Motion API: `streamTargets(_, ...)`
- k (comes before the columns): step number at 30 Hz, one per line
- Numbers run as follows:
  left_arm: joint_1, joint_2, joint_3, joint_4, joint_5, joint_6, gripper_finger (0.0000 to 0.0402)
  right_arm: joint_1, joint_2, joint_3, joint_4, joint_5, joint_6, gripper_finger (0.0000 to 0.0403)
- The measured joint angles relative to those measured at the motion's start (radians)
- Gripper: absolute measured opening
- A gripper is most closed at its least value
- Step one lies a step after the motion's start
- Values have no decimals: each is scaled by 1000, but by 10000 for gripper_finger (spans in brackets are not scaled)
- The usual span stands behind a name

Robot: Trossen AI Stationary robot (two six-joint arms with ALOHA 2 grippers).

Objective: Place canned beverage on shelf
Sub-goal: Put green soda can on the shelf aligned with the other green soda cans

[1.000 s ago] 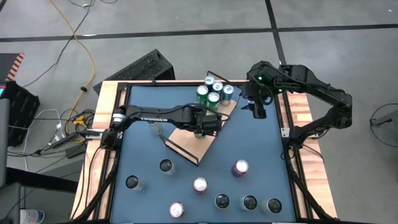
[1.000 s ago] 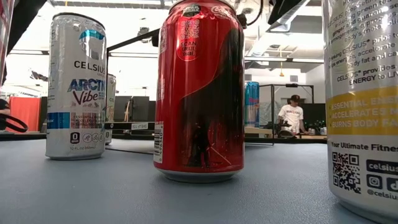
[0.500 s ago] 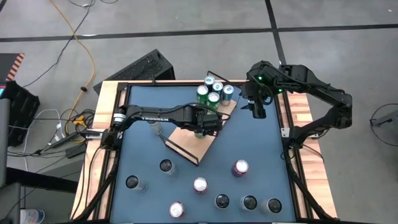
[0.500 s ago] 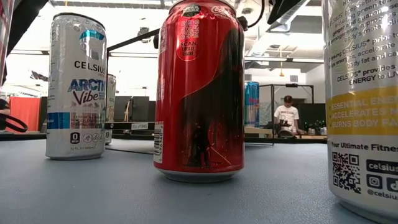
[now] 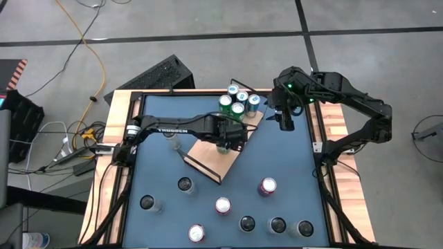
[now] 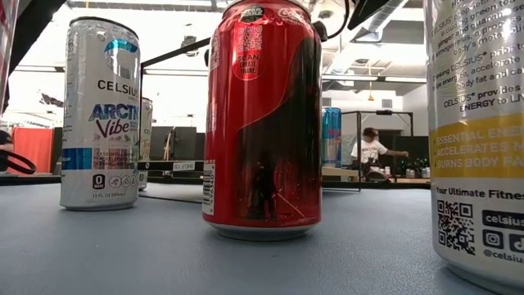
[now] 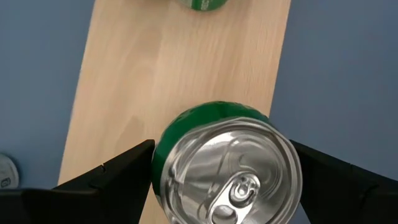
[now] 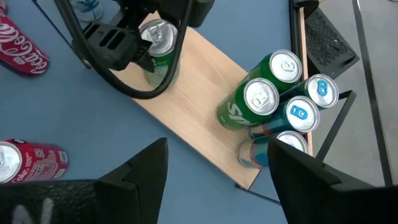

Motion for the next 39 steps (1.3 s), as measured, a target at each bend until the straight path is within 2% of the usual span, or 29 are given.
streamTargets(3,7,0,0,-1,15,1,325,0,0,0,2,0,0,259)
streamTargets(8,5,0,0,15,-65,20,325,0,0,0,2,0,0,259)
streamTargets(26,5,0,0,9,-37,-49,325,0,0,0,1,0,-8,259)
streamTargets(32,22,1,0,13,57,-5,325,0,0,0,2,0,-10,259)
streamTargets(35,33,1,0,11,87,-38,325,0,0,0,2,0,-10,259)
streamTargets(39,37,1,0,-3,72,-47,325,0,0,0,2,0,-9,259)
